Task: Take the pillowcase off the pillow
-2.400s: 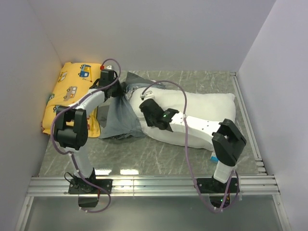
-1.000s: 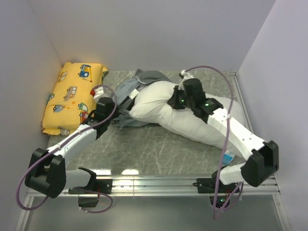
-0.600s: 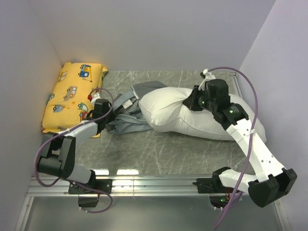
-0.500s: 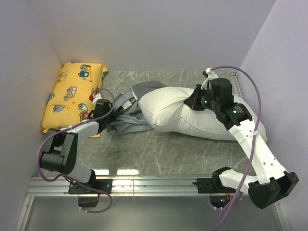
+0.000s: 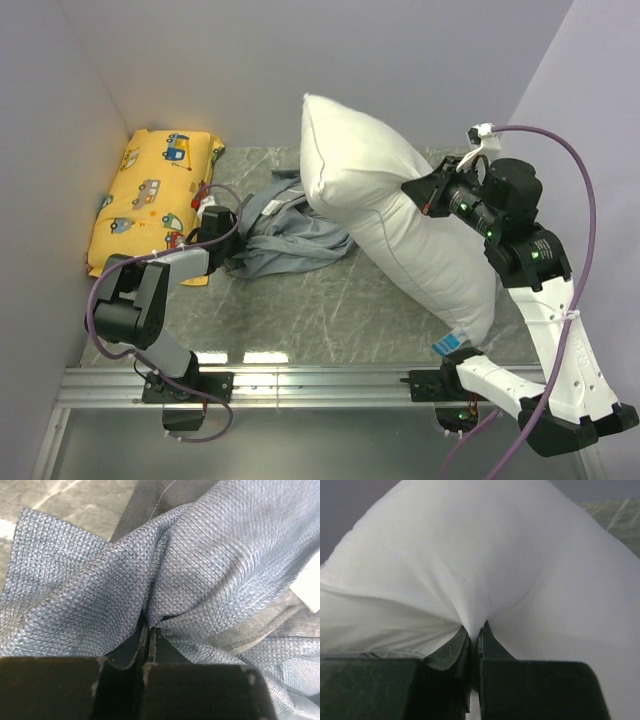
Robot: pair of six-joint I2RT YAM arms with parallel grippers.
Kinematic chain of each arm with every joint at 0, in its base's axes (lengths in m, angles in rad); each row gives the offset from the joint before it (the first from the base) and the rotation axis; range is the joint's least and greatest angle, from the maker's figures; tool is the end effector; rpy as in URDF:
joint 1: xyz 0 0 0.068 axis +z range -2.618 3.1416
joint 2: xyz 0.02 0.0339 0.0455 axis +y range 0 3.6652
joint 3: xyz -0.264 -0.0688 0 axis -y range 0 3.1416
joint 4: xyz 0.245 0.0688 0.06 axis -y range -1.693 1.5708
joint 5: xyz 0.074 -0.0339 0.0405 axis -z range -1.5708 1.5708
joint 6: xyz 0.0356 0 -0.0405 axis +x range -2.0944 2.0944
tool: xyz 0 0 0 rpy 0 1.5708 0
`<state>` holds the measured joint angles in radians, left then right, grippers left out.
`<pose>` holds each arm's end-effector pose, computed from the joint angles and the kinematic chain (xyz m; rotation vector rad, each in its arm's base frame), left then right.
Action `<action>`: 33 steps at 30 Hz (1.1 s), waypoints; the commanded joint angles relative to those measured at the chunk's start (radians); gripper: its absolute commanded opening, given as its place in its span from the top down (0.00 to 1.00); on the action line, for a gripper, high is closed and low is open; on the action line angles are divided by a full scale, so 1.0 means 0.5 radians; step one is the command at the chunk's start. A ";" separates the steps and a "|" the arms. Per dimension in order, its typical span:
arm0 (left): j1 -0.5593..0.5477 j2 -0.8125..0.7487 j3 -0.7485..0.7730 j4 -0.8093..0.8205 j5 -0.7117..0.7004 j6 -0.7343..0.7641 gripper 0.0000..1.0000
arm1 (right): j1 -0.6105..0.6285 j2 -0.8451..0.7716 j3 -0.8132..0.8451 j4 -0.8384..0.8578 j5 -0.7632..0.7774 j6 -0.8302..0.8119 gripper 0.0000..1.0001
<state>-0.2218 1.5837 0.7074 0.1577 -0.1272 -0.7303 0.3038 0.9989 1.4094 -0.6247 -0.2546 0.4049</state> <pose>0.3020 -0.0635 0.1557 -0.6446 2.2154 -0.3492 0.1727 0.0635 0.4652 -0.0960 1.8358 0.7308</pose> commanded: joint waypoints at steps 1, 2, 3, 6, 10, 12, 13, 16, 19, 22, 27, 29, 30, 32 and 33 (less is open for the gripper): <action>-0.001 -0.001 0.009 0.108 0.122 0.000 1.00 | -0.022 -0.050 0.127 0.359 0.064 0.074 1.00; -0.010 -0.038 -0.010 0.132 0.153 -0.003 1.00 | -0.022 -0.037 0.130 0.378 0.083 0.080 1.00; -0.050 -0.059 -0.049 0.151 0.181 -0.009 0.99 | -0.022 -0.004 0.127 0.405 0.101 0.083 1.00; -0.154 -0.157 -0.105 0.145 0.172 -0.018 1.00 | -0.022 0.140 0.133 0.497 0.202 0.086 1.00; -0.378 -0.247 -0.145 0.099 0.107 -0.033 0.99 | 0.003 0.364 0.044 0.711 0.261 0.110 1.00; -0.403 -0.305 -0.181 0.089 0.110 -0.043 0.97 | 0.052 0.483 -0.085 0.810 0.349 0.120 1.00; -0.403 -0.329 -0.197 0.086 0.110 -0.055 0.96 | 0.085 0.530 -0.134 0.902 0.392 0.120 1.00; -0.403 -0.528 -0.234 0.025 0.104 -0.052 0.92 | 0.211 0.708 -0.361 1.156 0.506 0.129 1.00; -0.403 -0.733 -0.237 -0.091 0.092 -0.030 0.91 | 0.319 0.821 -0.667 1.502 0.506 0.236 1.00; -0.403 -0.897 -0.215 -0.251 0.055 0.003 0.86 | 0.411 0.874 -0.910 1.742 0.497 0.334 1.00; -0.403 -1.246 -0.139 -0.478 0.091 0.080 0.81 | 0.463 0.813 -0.972 1.652 0.485 0.310 0.84; -0.403 -1.381 -0.111 -0.551 0.132 0.111 0.77 | 0.463 0.678 -0.969 1.532 0.500 0.286 0.68; -0.400 -1.427 -0.096 -0.579 0.147 0.135 0.73 | 0.466 0.623 -0.966 1.447 0.506 0.270 0.53; -0.403 -1.532 -0.068 -0.650 0.144 0.147 0.68 | 0.463 0.515 -0.947 1.369 0.506 0.236 0.40; -0.403 -1.563 -0.032 -0.671 0.156 0.160 0.64 | 0.460 0.415 -0.932 1.320 0.506 0.224 0.32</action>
<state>-0.4232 0.8566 0.6209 -0.1184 -0.0738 -0.6918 0.5400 1.3296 0.9234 0.0795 -0.0315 0.5423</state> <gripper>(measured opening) 0.321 0.624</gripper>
